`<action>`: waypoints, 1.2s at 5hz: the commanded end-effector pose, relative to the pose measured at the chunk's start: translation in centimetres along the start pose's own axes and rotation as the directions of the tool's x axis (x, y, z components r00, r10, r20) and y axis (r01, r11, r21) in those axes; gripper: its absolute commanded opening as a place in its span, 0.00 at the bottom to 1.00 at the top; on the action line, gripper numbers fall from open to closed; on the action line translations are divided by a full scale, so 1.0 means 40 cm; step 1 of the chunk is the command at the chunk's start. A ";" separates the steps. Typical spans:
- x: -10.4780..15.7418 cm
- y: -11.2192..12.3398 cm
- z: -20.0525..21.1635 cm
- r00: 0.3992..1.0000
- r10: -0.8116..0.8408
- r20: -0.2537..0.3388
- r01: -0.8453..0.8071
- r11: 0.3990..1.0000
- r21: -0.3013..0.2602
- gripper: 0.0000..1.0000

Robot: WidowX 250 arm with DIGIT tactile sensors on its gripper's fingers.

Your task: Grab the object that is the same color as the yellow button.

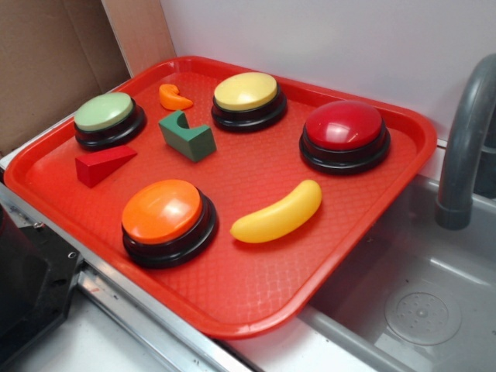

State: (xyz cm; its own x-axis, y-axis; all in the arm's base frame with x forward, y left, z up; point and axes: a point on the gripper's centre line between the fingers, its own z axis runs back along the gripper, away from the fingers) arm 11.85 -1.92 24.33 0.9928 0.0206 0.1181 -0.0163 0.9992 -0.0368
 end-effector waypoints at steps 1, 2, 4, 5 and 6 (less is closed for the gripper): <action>0.000 0.000 0.000 1.000 0.000 0.000 0.000 1.000 0.000 1.00; 0.053 -0.114 -0.032 0.993 -0.109 0.043 0.109 0.994 0.003 1.00; 0.155 -0.294 -0.259 0.985 -0.167 -0.038 0.167 0.986 -0.026 1.00; 0.167 -0.317 -0.353 0.981 -0.176 -0.086 0.177 0.984 0.011 1.00; 0.161 -0.325 -0.415 0.972 -0.205 -0.117 0.209 0.978 0.021 1.00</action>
State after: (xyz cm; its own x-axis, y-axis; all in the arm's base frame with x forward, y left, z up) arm 20.55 -15.05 8.58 0.9839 -0.1770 -0.0259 0.1776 0.9838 0.0236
